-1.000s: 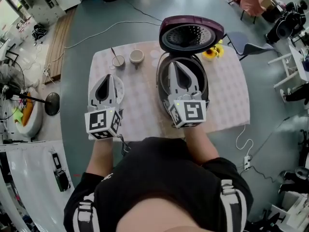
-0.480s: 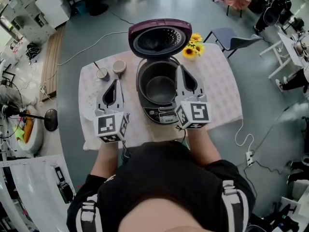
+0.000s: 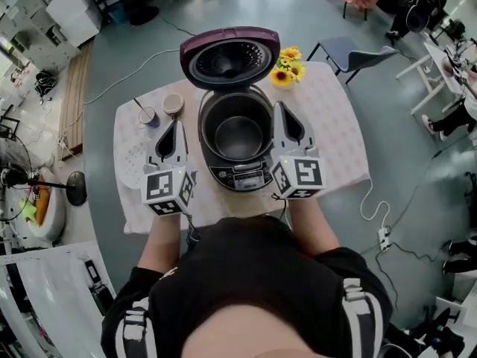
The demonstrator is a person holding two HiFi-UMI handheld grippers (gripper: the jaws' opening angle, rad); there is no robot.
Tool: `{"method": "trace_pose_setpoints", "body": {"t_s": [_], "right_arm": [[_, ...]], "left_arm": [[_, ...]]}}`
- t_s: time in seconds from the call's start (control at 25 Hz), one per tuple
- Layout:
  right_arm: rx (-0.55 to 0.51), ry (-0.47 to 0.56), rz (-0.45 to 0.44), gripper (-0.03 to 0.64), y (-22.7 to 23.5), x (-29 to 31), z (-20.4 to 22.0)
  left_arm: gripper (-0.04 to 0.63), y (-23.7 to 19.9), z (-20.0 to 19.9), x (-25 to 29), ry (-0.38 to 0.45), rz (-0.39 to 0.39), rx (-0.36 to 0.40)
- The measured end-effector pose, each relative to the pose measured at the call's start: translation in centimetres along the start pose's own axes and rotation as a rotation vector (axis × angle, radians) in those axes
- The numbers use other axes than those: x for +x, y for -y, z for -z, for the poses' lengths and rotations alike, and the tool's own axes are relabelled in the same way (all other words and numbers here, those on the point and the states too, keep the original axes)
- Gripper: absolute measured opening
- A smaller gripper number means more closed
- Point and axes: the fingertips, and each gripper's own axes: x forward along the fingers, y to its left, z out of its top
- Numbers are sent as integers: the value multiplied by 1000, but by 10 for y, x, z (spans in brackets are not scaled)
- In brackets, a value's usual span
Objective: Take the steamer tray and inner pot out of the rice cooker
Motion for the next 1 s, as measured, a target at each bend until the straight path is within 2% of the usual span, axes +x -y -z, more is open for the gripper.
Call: {"method": "trace_pose_setpoints", "body": {"t_s": [0.2, 0.32, 0.36, 0.4, 0.44, 0.48, 0.56, 0.72, 0.88, 1.0], "right_arm": [[-5, -4, -8, -2, 2, 1, 2], [26, 24, -44, 0, -2, 1, -3], [40, 34, -57, 77, -3, 1, -5], [49, 41, -63, 161, -4, 2, -6], [51, 45, -61, 248, -4, 4, -7], [42, 44, -54, 306, -5, 6, -6], [16, 25, -54, 341, -7, 10, -2], [6, -7, -66, 341, -13, 12, 6], [-9, -99, -40, 341, -3, 18, 27], [-25, -231, -23, 341, 8, 23, 58]], "left_arm": [[3, -1, 1, 1, 3, -4, -4], [4, -2, 1, 2, 8, -16, -2], [18, -1, 0, 2, 12, -20, 2], [74, 0, -1, 3, 16, -15, 5], [222, 1, -2, 4, 19, -2, 5], [329, 4, -2, 5, 20, 13, 4], [336, 7, 0, 8, 7, 33, 2], [336, 8, 8, 14, -36, 31, 19], [334, 9, 29, 22, -162, 41, 33], [334, 10, 50, 27, -251, 41, 37]]}}
